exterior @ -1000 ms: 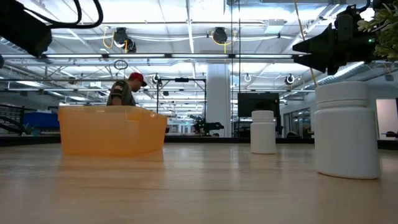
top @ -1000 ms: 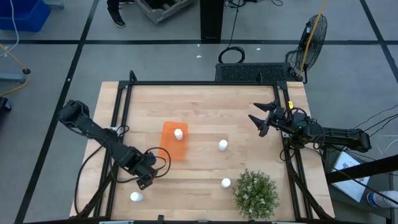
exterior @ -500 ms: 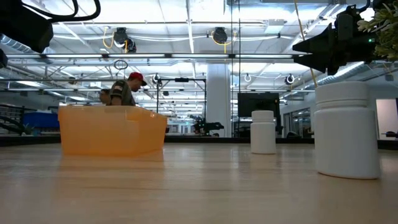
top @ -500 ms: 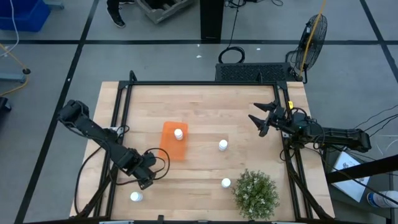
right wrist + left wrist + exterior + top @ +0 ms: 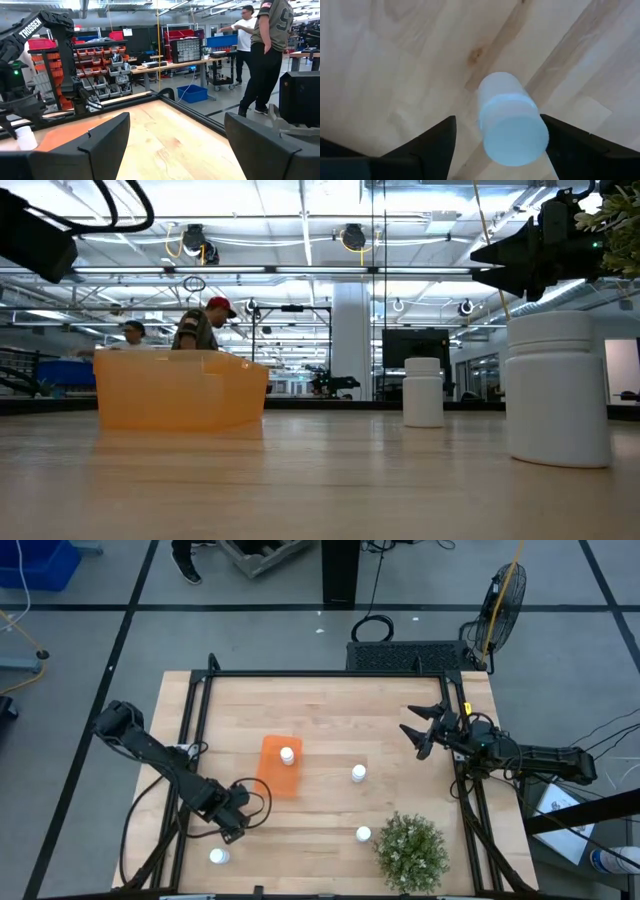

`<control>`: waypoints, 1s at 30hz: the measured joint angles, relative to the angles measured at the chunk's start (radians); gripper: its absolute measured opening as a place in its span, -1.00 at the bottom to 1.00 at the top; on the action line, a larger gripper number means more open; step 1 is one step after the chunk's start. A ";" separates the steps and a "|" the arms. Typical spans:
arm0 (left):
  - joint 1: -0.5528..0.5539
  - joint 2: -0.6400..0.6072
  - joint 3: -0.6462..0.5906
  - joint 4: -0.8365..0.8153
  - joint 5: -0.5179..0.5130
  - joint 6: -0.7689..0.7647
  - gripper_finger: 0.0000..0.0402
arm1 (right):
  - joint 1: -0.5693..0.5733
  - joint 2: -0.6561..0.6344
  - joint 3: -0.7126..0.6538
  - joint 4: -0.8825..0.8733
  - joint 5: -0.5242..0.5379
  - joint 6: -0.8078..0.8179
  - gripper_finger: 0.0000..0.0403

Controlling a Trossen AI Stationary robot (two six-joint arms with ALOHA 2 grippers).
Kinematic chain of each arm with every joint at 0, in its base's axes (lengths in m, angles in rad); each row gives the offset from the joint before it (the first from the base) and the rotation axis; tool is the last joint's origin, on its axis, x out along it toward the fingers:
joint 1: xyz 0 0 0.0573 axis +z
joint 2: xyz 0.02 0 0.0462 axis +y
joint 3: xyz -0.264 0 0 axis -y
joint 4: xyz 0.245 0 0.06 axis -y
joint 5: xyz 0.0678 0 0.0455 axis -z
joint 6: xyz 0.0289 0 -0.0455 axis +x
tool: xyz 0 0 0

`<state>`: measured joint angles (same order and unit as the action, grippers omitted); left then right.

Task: Pick and place pill bottles into a basket
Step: Put the white medicine bottle into the orange bin

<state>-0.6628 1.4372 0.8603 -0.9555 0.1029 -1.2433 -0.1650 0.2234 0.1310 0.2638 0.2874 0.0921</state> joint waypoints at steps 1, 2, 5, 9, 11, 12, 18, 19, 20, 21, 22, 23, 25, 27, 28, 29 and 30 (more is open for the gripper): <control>0.000 0.000 -0.005 0.011 0.002 0.001 0.38 | 0.000 0.000 0.000 0.000 0.000 0.000 0.56; 0.000 0.000 -0.007 0.019 0.002 0.005 0.37 | 0.000 0.000 0.000 0.000 0.000 0.000 0.56; 0.000 0.000 -0.008 0.043 0.000 0.023 0.37 | 0.000 0.000 0.000 0.001 0.000 0.000 0.56; 0.000 0.000 -0.008 0.041 -0.005 0.037 0.38 | 0.000 0.000 0.000 0.001 0.000 0.001 0.56; 0.002 0.000 -0.008 0.042 -0.014 0.049 0.34 | 0.000 0.000 0.000 0.001 0.000 0.001 0.56; 0.002 0.000 -0.008 0.041 -0.021 0.060 0.30 | 0.000 0.000 0.000 0.001 0.000 0.001 0.56; 0.002 -0.001 -0.004 0.042 -0.029 0.109 -0.19 | 0.000 0.000 0.000 0.001 0.000 0.001 0.56; 0.003 -0.002 -0.004 0.041 -0.029 0.116 -0.21 | 0.000 0.000 0.000 0.001 0.000 0.001 0.56; 0.003 -0.003 -0.002 0.041 -0.025 0.124 -0.20 | 0.000 0.000 0.000 0.001 0.000 0.001 0.56; 0.003 -0.002 0.000 0.041 -0.017 0.138 -0.20 | 0.000 0.000 0.000 0.001 0.000 0.001 0.56; 0.003 -0.002 0.003 0.042 -0.003 0.156 -0.20 | 0.000 0.000 0.000 0.001 0.000 0.001 0.56; 0.006 -0.001 0.007 0.041 0.006 0.171 -0.20 | 0.000 0.000 0.000 0.001 0.000 0.001 0.56; 0.015 0.001 0.014 0.040 0.010 0.185 -0.20 | 0.000 0.000 0.000 0.001 0.000 0.001 0.56; 0.025 0.001 0.029 0.039 0.007 0.200 -0.20 | 0.000 0.000 0.000 0.001 0.000 0.001 0.56; 0.027 0.001 0.035 0.038 0.000 0.210 -0.20 | 0.000 0.000 0.000 0.001 0.000 0.002 0.56; 0.033 0.001 0.046 0.029 -0.002 0.220 -0.20 | 0.000 0.000 0.000 0.001 0.000 0.002 0.56; 0.037 0.001 0.058 0.014 -0.004 0.227 -0.20 | 0.000 0.000 0.000 0.001 0.000 0.002 0.56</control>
<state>-0.6255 1.4380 0.9184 -0.9417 0.0990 -1.0164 -0.1649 0.2237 0.1310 0.2646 0.2874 0.0937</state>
